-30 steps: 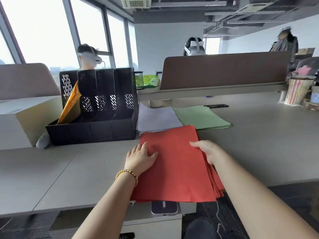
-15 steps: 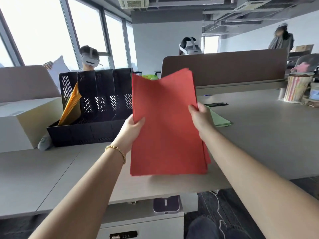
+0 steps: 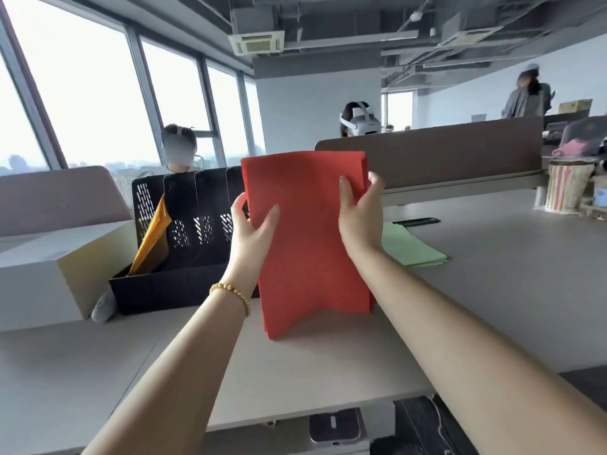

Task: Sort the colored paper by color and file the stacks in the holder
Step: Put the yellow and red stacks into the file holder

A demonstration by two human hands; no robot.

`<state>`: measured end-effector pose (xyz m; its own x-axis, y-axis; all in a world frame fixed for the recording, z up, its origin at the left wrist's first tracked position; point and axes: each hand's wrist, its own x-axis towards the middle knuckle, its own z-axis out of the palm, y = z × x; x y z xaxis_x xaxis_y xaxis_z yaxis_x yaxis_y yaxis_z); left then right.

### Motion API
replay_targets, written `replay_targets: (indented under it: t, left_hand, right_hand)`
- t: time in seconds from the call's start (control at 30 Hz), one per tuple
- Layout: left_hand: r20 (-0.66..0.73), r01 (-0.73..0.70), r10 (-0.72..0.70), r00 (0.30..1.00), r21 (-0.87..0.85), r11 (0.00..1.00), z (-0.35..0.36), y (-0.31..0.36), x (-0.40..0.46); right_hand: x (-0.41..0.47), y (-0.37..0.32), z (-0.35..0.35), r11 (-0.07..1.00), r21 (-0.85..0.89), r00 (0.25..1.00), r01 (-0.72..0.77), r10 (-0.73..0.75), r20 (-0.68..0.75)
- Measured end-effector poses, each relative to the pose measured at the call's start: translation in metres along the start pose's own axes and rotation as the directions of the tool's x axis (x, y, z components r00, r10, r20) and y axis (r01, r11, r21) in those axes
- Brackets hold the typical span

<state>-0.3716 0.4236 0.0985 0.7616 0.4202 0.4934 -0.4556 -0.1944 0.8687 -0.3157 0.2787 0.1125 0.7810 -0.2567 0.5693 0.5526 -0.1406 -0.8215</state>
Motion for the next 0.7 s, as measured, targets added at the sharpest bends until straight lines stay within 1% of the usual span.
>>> replay_targets:
  t: [0.03,0.07,0.1,0.13,0.17,0.2,0.23,0.27,0.33,0.4,0.43,0.5,0.53,0.57,0.6,0.67,0.7]
  left_hand:
    - [0.033,0.067,-0.064,0.997,-0.092,0.994,-0.004,-0.002,0.002]
    - [0.08,0.133,-0.122,0.989,-0.147,0.98,-0.007,-0.004,0.004]
    - [0.127,0.175,-0.158,0.979,-0.131,0.976,-0.009,-0.006,0.005]
    - [0.147,0.198,-0.186,0.971,-0.07,0.978,-0.009,-0.008,0.006]
    - [0.136,0.177,-0.182,0.974,0.048,0.983,-0.007,-0.008,0.007]
    - [0.122,0.122,-0.144,0.982,0.172,0.977,-0.004,-0.008,0.008]
    - [0.106,0.068,-0.098,0.99,0.259,0.963,0.0,-0.007,0.009]
    - [0.093,0.035,-0.063,0.994,0.279,0.96,0.001,-0.005,0.01]
    - [0.036,-0.001,-0.009,0.999,0.264,0.965,-0.002,0.001,0.016]
    - [-0.029,0.02,-0.013,0.999,0.24,0.97,-0.018,0.006,0.025]
    - [-0.041,0.032,-0.022,0.999,0.246,0.969,-0.028,0.008,0.031]
    - [-0.057,0.048,-0.033,0.998,0.295,0.954,-0.049,0.011,0.042]
    - [-0.079,0.053,-0.031,0.996,0.305,0.951,-0.06,0.01,0.048]
    - [-0.106,0.063,-0.031,0.994,0.307,0.95,-0.071,0.011,0.055]
    - [-0.146,0.074,-0.032,0.989,0.293,0.953,-0.082,0.011,0.062]
    - [-0.252,0.099,-0.032,0.967,0.257,0.961,-0.106,0.012,0.077]
    - [-0.304,0.104,-0.02,0.953,0.263,0.959,-0.117,0.012,0.085]
  right_hand:
    - [0.002,0.002,0.0,0.999,0.024,0.999,-0.032,0.032,-0.013]
    - [0.004,0.005,0.0,0.998,0.034,0.998,-0.052,0.053,-0.022]
    - [0.005,0.008,-0.001,0.998,0.021,0.998,-0.053,0.053,-0.026]
    - [0.006,0.01,-0.001,0.999,-0.005,0.999,-0.035,0.035,-0.022]
    - [0.008,0.011,0.0,0.999,-0.032,1.0,-0.008,0.007,-0.013]
    - [0.009,0.009,0.002,0.998,-0.054,1.0,0.015,-0.016,-0.007]
    - [0.01,0.006,0.006,0.997,-0.073,0.999,0.031,-0.032,-0.012]
    - [0.012,0.002,0.011,0.996,-0.085,0.998,0.042,-0.045,-0.035]
    - [0.018,-0.008,0.024,0.994,-0.091,0.992,0.058,-0.068,-0.11]
    - [0.023,-0.016,0.039,0.996,-0.068,0.986,0.062,-0.072,-0.151]
    - [0.025,-0.018,0.047,0.997,-0.06,0.987,0.054,-0.063,-0.149]
    - [0.027,-0.019,0.069,0.998,-0.053,0.995,0.023,-0.028,-0.097]
    - [0.027,-0.018,0.083,0.998,-0.065,0.999,0.008,-0.012,-0.05]
    - [0.024,-0.016,0.097,0.992,-0.124,1.0,0.011,-0.01,0.003]
    - [0.02,-0.013,0.111,0.972,-0.231,0.998,0.034,-0.02,0.062]
    - [0.005,-0.004,0.14,0.882,-0.443,0.97,0.158,-0.056,0.235]
    - [-0.004,0.0,0.153,0.844,-0.479,0.935,0.241,-0.069,0.349]
